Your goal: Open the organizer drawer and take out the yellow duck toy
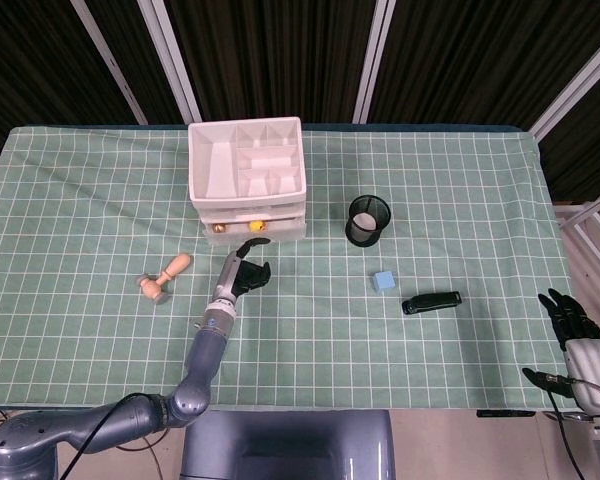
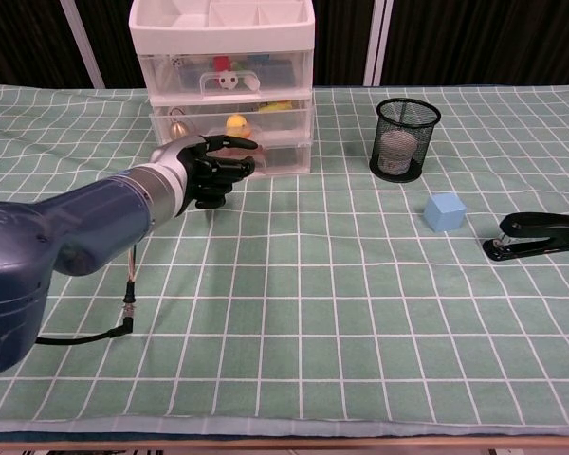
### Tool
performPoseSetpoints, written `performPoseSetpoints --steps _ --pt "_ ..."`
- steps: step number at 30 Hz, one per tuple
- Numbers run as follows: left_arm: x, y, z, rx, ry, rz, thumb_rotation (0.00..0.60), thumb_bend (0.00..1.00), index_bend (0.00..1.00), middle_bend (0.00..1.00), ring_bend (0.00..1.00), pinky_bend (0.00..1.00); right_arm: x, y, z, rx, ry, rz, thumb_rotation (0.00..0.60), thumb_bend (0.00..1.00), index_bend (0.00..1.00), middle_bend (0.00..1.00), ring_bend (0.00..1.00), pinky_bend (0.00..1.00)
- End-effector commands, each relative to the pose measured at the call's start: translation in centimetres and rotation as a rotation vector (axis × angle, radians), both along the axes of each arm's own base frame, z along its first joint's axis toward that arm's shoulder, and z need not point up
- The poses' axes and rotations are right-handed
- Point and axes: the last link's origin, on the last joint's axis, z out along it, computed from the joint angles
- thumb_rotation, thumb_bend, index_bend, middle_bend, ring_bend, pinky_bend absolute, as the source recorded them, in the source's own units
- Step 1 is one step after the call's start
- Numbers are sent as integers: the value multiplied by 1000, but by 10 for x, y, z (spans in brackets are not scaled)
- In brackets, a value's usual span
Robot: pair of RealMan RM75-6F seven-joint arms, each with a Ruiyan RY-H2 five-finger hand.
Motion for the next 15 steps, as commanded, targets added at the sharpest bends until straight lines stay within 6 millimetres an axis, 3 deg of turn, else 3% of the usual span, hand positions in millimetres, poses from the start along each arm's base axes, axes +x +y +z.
performPoseSetpoints --steps 1,8,15 --pt "-7 -7 3 6 17 -4 600 544 216 1000 1000 1000 0 0 0 0 0 1 600 47 0 0 0 226" --pt "-15 -20 11 21 112 -84 600 544 205 1000 1000 1000 0 0 0 0 -2 1 600 47 0 0 0 226" --pt "-3 -22 21 132 339 -305 600 541 204 1000 1000 1000 0 0 0 0 -2 1 600 47 0 0 0 226"
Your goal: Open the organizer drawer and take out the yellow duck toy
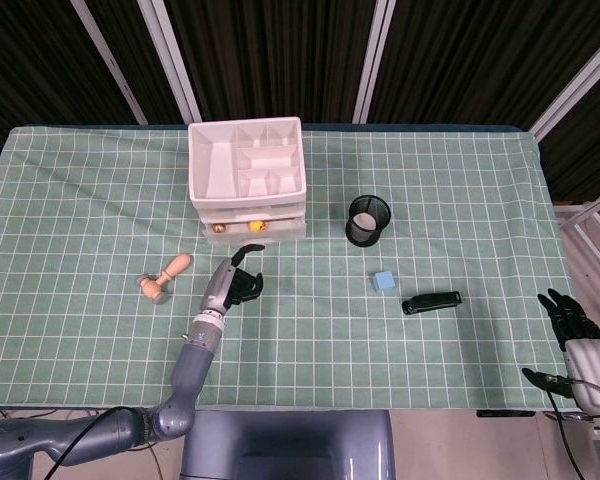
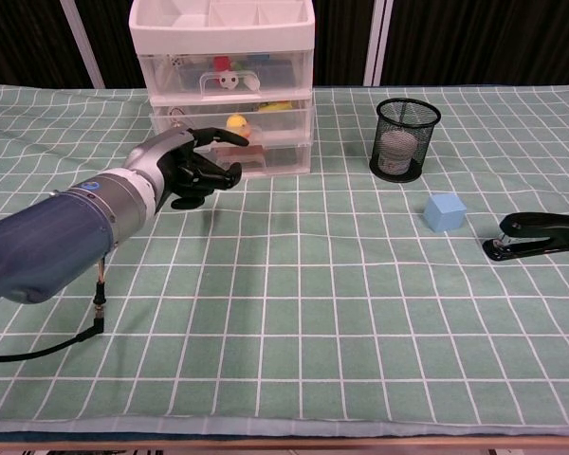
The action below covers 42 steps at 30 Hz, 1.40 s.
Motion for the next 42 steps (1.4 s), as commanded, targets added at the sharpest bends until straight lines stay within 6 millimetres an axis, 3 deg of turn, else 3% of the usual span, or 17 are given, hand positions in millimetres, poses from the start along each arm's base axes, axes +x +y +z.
performPoseSetpoints --steps 1,9,17,31,42 --pt "8 0 7 75 142 -125 600 541 204 1000 1000 1000 0 0 0 0 -1 0 600 47 0 0 0 226" --pt "28 19 19 181 352 -214 600 536 205 1000 1000 1000 0 0 0 2 -3 -2 600 48 0 0 0 226" --pt "29 32 27 180 521 -170 600 536 233 1000 1000 1000 0 -1 -1 4 -7 -6 600 47 0 0 0 226" --pt "19 36 29 151 572 -104 600 536 264 1000 1000 1000 0 -1 0 6 -10 -11 600 47 0 0 0 226" --pt "17 33 29 128 573 -91 600 536 413 1000 1000 1000 0 -1 -1 5 -12 -12 600 48 0 0 0 226"
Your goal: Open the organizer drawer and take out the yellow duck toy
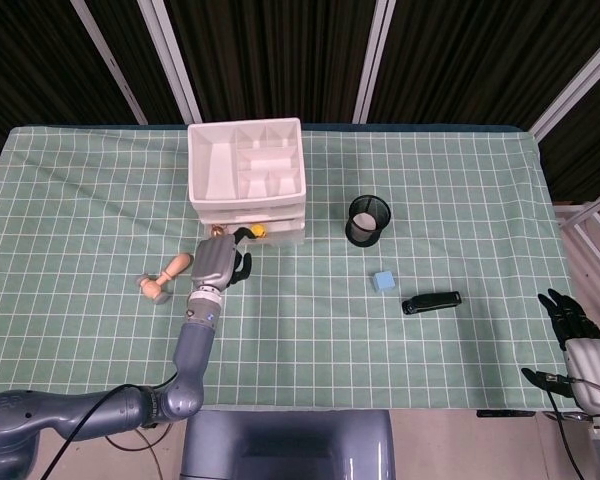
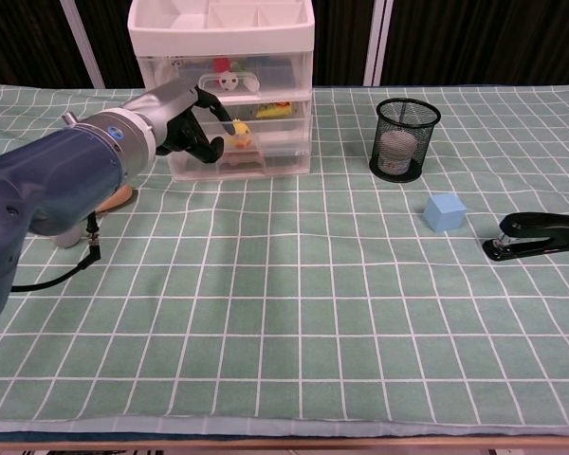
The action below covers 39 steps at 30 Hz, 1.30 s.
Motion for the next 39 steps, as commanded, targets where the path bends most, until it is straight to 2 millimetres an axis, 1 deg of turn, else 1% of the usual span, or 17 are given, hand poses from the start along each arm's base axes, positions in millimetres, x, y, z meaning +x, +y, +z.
performPoseSetpoints --steps 1,8,18,35,37,39 --pt "0 -1 1 -3 0 0 600 536 419 1000 1000 1000 0 0 0 0 -1 -1 600 47 0 0 0 226" --pt "0 -9 6 -20 -9 0 600 536 458 1000 1000 1000 0 0 0 0 -4 -2 600 48 0 0 0 226" --pt "-6 -26 12 -62 -20 9 600 536 460 1000 1000 1000 1 1 0 1 -6 -3 600 48 0 0 0 226" --pt "-5 -46 21 -100 -36 -9 600 535 461 1000 1000 1000 1 0 0 -1 -6 -3 600 49 0 0 0 226" --pt "-4 -45 22 -97 -37 -14 600 521 456 1000 1000 1000 1 0 0 -1 -5 -2 600 49 0 0 0 226" --pt "-4 -44 23 -93 -27 -26 600 468 440 1000 1000 1000 1 1 0 -2 -6 -2 600 50 0 0 0 226"
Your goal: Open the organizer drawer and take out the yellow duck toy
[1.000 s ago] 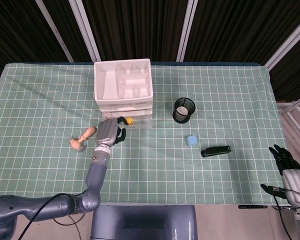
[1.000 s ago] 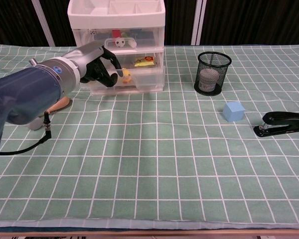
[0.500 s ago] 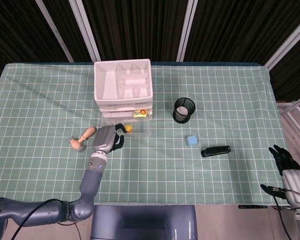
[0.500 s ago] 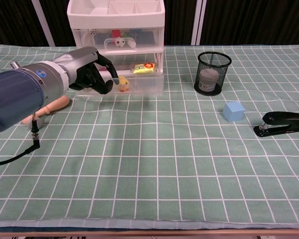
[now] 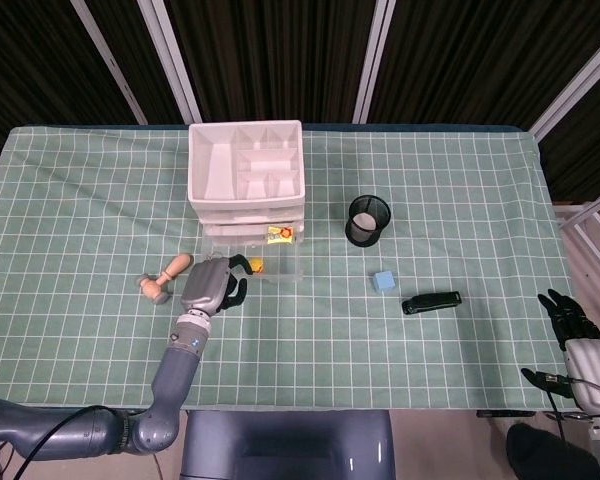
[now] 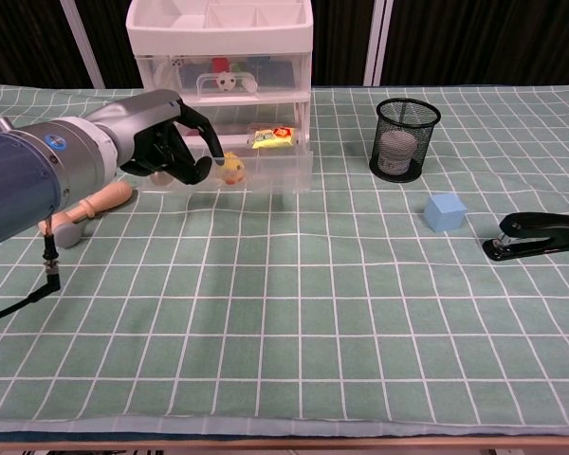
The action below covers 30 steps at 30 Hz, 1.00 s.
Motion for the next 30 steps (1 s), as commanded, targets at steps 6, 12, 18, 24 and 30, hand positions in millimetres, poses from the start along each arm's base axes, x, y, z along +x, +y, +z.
performPoseSetpoints --steps 6,12,18,24,30 --pt "4 5 5 11 18 -35 600 260 384 1000 1000 1000 0 0 0 -1 0 -1 600 49 0 0 0 226" --pt "14 15 13 17 74 -117 600 177 373 1000 1000 1000 0 0 0 -1 0 -2 600 49 0 0 0 226" --pt "33 48 33 -90 291 -358 600 172 374 1000 1000 1000 -1 -1 0 0 -2 -4 600 49 0 0 0 226" --pt "39 79 53 -142 478 -541 600 172 383 1000 1000 1000 -1 -1 0 1 -1 -5 600 49 0 0 0 226" --pt "41 91 61 -155 560 -622 600 171 383 1000 1000 1000 -1 -1 -1 2 1 -7 600 49 0 0 0 226"
